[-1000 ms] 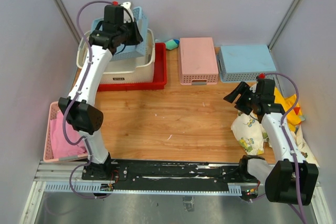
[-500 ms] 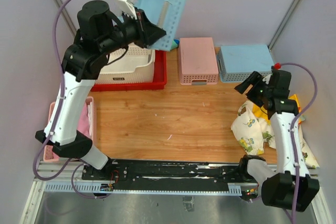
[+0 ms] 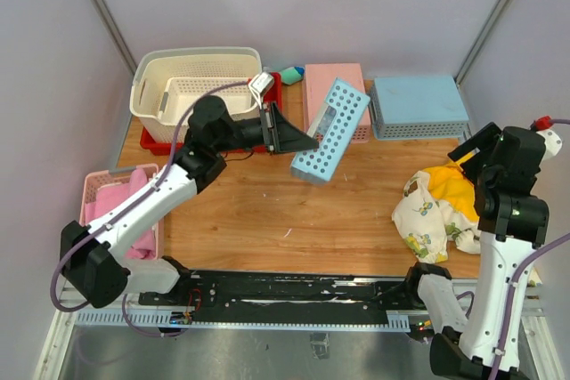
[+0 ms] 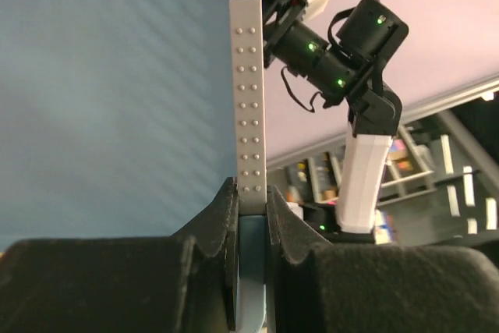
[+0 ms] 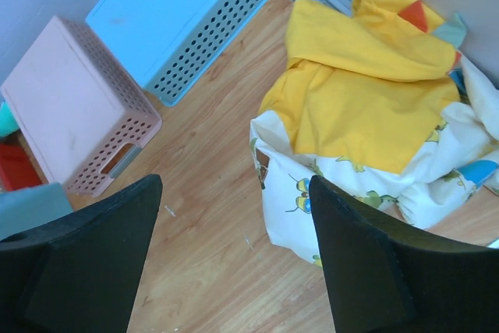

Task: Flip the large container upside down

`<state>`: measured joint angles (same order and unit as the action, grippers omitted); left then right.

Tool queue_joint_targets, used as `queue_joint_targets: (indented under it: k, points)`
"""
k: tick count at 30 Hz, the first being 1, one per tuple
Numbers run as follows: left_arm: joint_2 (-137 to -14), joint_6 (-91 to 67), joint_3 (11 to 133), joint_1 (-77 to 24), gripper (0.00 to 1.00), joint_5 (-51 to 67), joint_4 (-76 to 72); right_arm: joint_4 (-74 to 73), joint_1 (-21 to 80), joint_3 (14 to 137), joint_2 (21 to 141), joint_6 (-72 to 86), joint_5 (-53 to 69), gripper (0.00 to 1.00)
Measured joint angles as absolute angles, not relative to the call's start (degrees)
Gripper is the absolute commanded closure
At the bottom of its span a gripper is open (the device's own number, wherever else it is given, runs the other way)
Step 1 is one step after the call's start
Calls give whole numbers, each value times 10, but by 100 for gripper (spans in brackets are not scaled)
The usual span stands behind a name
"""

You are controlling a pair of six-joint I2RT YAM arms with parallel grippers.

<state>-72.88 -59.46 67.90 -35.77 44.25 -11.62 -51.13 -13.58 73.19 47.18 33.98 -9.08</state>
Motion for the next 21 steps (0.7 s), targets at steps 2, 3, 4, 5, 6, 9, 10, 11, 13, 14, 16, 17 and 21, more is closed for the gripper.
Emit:
queue_joint_targets:
  k: [2,3,4,5,6,9,10,11,13,14,16,17,21]
  points:
    - [-725,-668,613,-357,100,448,-200,-521,-136,738,471,344,-107,22]
    - [-721,-703,584,-358,100,449,-240,-526,-136,738,472,345,-113,22]
    - [-717,-733,564,-358,100,449,-273,-531,-136,738,472,346,-119,22]
    - [-712,-762,544,-358,100,450,-306,-534,-136,738,473,347,-121,23]
    - [-706,-794,522,-358,100,449,-348,-535,-136,737,473,347,-121,23]
    - [-695,-873,467,-358,100,442,-469,-534,-136,731,474,347,-117,23]
    - [-695,-899,446,-358,100,438,-513,-533,-136,727,476,347,-113,23]
    - [-697,-924,427,-358,100,432,-552,-532,-136,724,477,347,-107,23]
    - [-705,-963,396,-358,100,422,-611,-531,-136,719,480,347,-92,23]
    - [-711,-983,376,-358,100,413,-641,-528,-136,717,483,347,-83,23]
    - [-718,-1005,351,-358,100,400,-675,-523,-136,714,486,346,-68,23]
    - [-721,-1015,337,-358,100,391,-691,-519,-136,710,488,344,-58,23]
    - [-735,-1052,270,-358,100,352,-770,-506,-136,690,500,333,-19,23]
